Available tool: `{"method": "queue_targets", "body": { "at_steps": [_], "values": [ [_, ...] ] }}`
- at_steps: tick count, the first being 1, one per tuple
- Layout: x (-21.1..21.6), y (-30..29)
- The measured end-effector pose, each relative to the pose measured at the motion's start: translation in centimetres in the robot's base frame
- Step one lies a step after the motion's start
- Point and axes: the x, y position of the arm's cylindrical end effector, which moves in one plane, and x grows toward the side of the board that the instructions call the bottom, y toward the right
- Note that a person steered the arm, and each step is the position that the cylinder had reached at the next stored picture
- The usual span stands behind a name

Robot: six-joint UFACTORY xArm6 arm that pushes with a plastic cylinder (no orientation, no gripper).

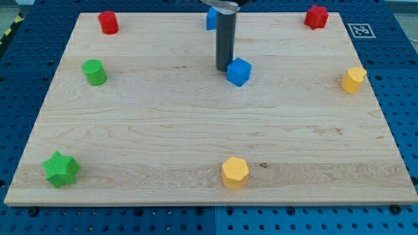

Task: Place the blue cube diagonally to the yellow hexagon

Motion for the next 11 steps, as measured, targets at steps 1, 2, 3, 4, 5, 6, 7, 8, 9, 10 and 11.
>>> {"method": "queue_targets", "body": {
  "at_steps": [1,2,3,4,5,6,7,8,9,10,11],
  "values": [
    [0.6,3.0],
    [1.7,5.6],
    [2.9,6.8],
    [4.4,7.0],
    [6.2,7.0],
    [8.4,7.0],
    [10.9,6.5],
    [13.0,5.3],
    [13.6,5.2],
    [14.3,4.5],
    [15.5,3.3]
  ]
}}
